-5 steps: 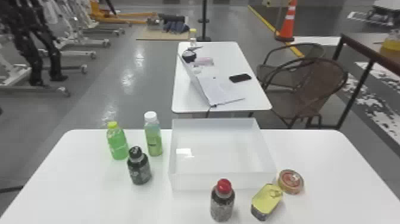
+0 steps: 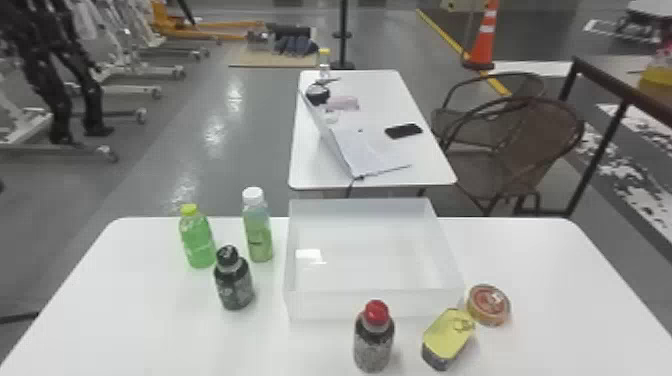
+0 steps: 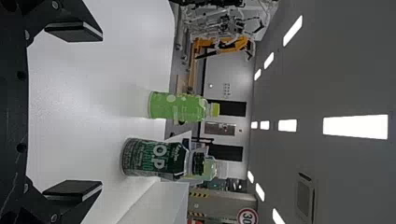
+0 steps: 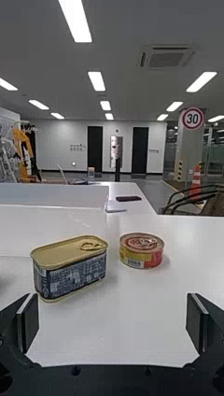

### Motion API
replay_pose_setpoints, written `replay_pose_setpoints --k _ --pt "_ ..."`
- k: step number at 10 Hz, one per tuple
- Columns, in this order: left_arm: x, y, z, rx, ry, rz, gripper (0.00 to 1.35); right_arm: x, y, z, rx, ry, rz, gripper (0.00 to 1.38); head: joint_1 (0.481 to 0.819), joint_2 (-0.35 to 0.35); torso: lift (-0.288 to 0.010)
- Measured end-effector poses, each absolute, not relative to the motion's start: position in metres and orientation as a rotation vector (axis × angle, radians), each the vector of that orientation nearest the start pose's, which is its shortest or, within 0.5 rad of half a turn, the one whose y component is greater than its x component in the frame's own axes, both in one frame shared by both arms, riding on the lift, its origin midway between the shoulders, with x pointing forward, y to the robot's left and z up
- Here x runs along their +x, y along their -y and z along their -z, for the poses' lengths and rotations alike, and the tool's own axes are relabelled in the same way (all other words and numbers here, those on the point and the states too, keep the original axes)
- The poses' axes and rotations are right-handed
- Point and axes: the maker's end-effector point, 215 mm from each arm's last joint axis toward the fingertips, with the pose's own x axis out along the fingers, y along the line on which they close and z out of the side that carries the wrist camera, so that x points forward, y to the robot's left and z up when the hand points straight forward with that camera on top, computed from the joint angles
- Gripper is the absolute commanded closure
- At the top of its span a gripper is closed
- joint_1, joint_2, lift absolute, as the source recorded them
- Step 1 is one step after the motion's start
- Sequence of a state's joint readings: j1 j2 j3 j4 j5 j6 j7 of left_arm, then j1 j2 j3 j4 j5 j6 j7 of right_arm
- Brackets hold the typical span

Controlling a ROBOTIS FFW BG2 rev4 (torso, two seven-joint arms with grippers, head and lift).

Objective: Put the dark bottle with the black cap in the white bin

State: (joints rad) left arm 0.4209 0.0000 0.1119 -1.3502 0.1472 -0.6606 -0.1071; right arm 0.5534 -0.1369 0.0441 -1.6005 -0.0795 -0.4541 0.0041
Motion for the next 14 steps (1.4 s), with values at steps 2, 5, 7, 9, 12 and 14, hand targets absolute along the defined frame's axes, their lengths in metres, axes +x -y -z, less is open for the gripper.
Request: replay_pose_setpoints --k 2,5,7,9,12,14 --pt "0.397 -0.286 0.469 -0.074 0.016 -0.054 0.17 0.377 0.24 0.461 -0.025 -0.077 -0.07 0.11 0.549 0.0 -0.1" --pt "0.424 -0.27 0.469 -0.092 -0.008 0.049 0.17 0.377 0.24 0.461 -0.024 -0.077 -0.07 0.11 0.549 0.0 -0.1" --pt "0.452 -0.266 0.461 -0.069 -0.016 0.113 0.17 0.377 0.24 0.462 -0.023 -0.078 -0.069 0.11 0.549 0.0 -0.1" --pt "0.478 -0.266 0.457 -0.044 -0.026 0.146 0.17 0.377 0.24 0.462 -0.022 -0.079 -0.068 0.11 0.549 0.0 -0.1" --pt "0.513 -0.249 0.461 -0.062 -0.056 0.21 0.17 0.377 0.241 0.463 -0.019 -0.081 -0.067 0.11 0.549 0.0 -0.1" --pt "0.535 -0.229 0.461 -0.073 -0.063 0.25 0.17 0.377 0.241 0.463 -0.019 -0.081 -0.066 0.11 0.549 0.0 -0.1"
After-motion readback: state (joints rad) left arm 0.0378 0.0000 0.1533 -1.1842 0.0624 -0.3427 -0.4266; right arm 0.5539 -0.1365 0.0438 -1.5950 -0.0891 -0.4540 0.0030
